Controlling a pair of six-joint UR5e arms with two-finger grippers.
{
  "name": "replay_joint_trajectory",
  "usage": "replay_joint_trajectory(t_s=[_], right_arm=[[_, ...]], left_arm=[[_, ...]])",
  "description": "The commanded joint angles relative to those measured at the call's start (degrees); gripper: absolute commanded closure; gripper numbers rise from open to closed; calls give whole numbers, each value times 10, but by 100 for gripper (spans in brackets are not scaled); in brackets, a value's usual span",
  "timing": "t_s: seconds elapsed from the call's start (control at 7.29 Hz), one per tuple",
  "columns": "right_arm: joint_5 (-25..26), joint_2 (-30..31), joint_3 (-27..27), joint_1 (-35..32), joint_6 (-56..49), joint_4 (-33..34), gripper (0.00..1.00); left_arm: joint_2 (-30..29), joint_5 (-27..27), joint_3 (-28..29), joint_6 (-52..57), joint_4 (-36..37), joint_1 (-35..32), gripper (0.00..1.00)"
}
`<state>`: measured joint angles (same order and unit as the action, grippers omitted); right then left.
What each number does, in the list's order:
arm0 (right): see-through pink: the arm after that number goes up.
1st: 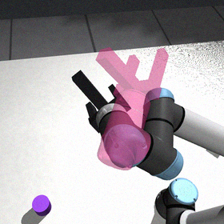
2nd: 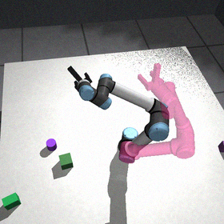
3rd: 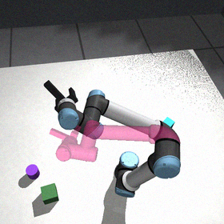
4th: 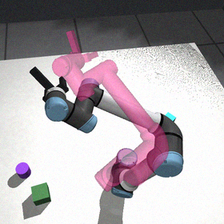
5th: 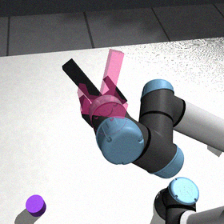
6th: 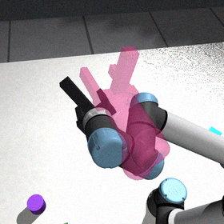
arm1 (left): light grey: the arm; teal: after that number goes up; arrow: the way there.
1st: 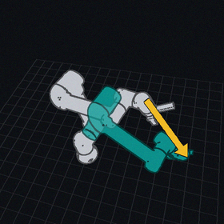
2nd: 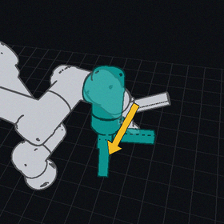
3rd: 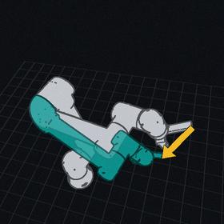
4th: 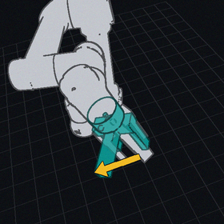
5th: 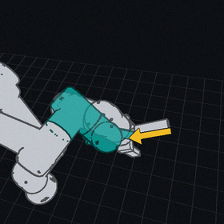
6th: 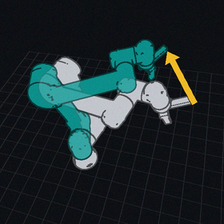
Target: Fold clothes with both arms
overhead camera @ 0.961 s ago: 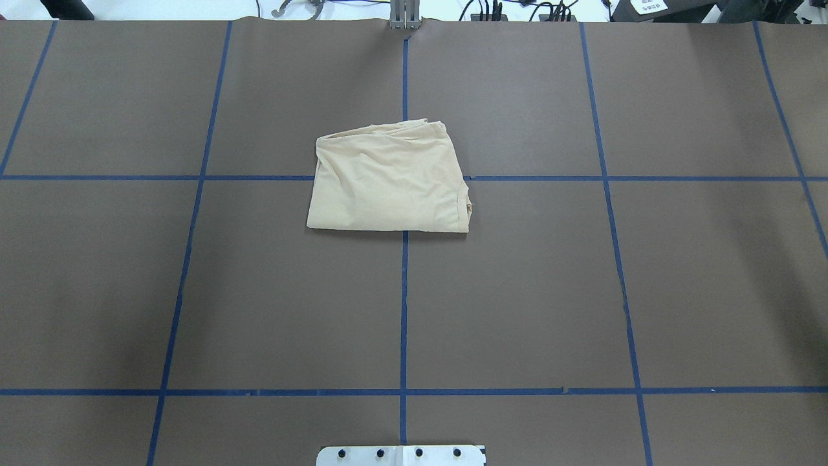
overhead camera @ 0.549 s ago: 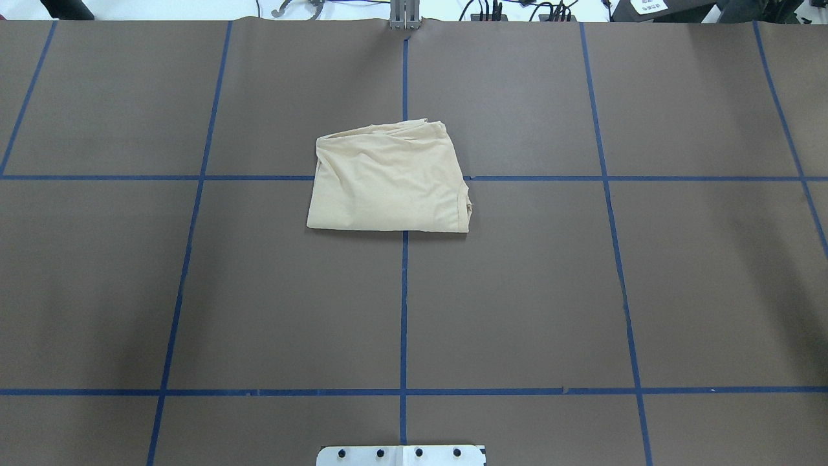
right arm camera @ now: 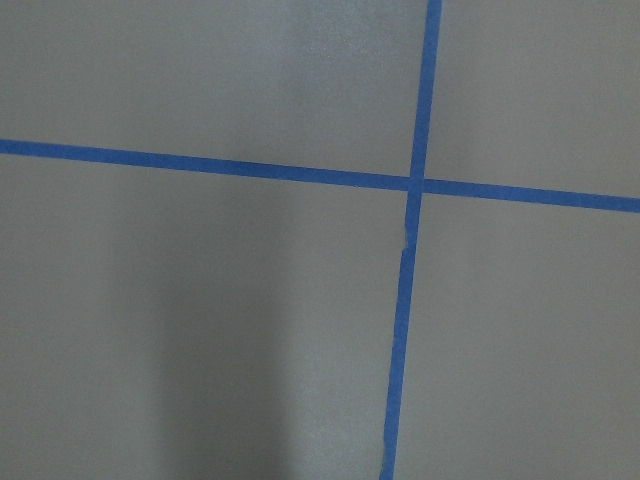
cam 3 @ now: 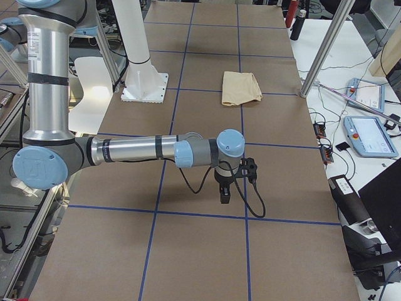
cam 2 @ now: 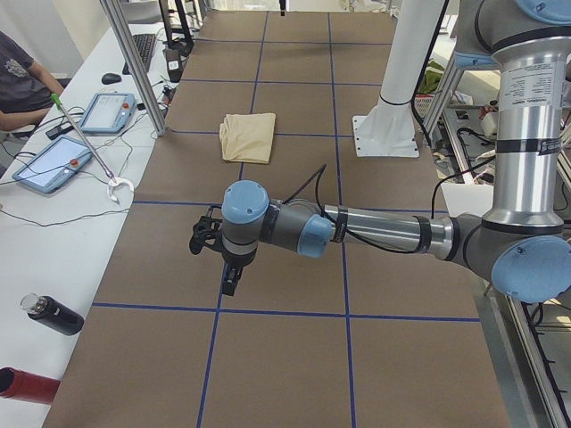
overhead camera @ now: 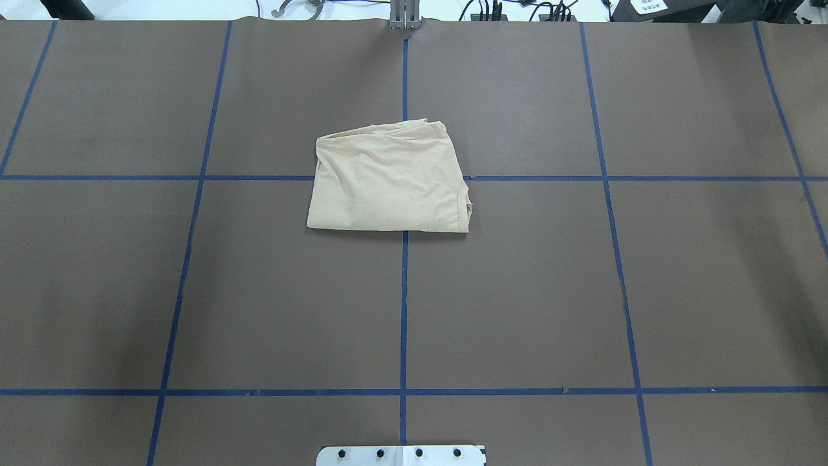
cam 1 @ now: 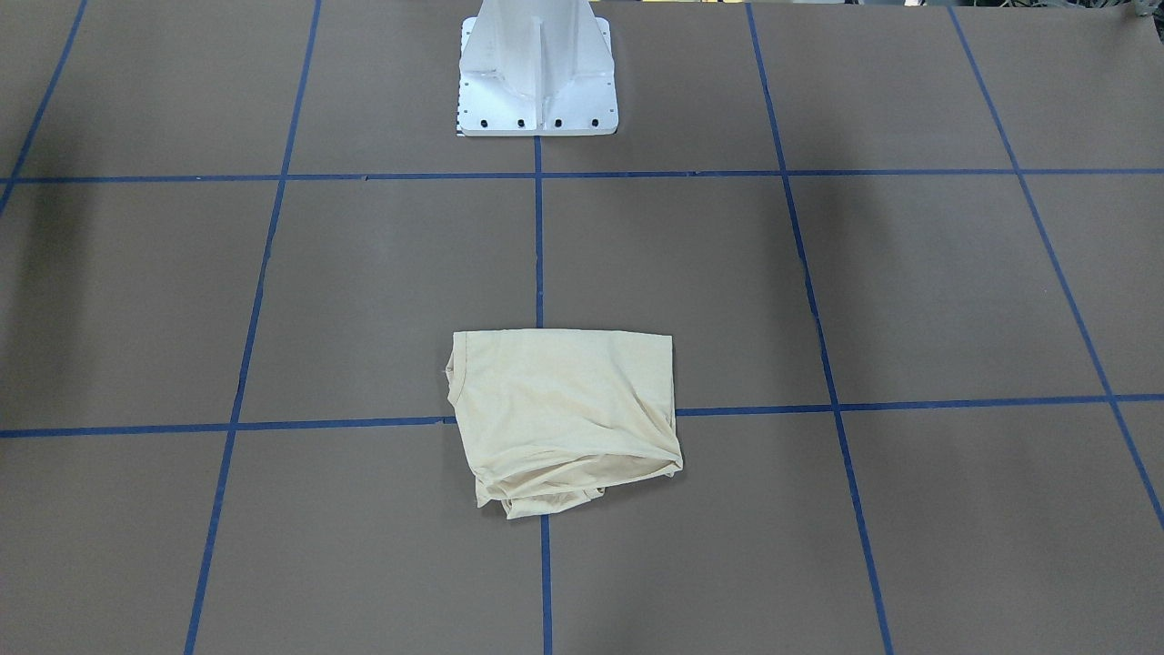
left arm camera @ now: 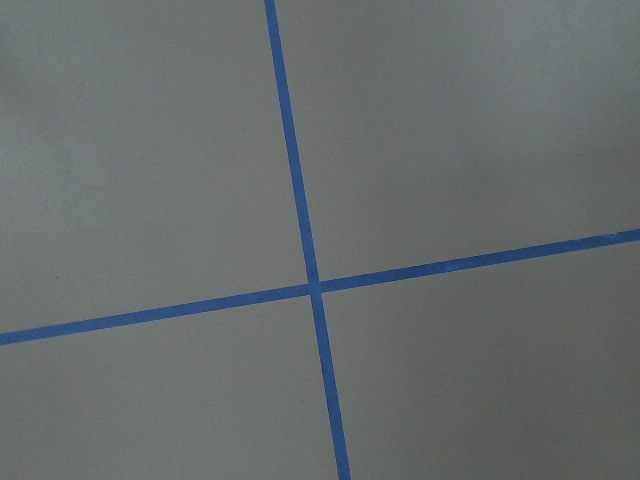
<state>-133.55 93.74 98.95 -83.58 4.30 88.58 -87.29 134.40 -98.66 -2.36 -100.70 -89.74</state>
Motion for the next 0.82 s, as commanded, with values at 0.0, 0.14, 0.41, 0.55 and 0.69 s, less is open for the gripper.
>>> replay_joint_trajectory(t_s=[0.0, 0.14, 0.41, 0.55, 0.69], right_arm=[[7, 0, -2, -1, -1, 0, 0], [16, 0, -3, -1, -2, 0, 0], [17, 0, 0, -4, -2, 2, 0], [17, 1, 1, -4, -3, 3, 0], [16, 3, 2, -4, -3, 4, 0]], left_arm=[[-1, 1, 5, 1, -3, 0, 0], [-1, 2, 1, 1, -4, 0, 0], [-1, 22, 8, 1, -4, 1, 0], [-1, 22, 6, 1, -4, 0, 0], [-1, 22, 7, 1, -4, 0, 0]])
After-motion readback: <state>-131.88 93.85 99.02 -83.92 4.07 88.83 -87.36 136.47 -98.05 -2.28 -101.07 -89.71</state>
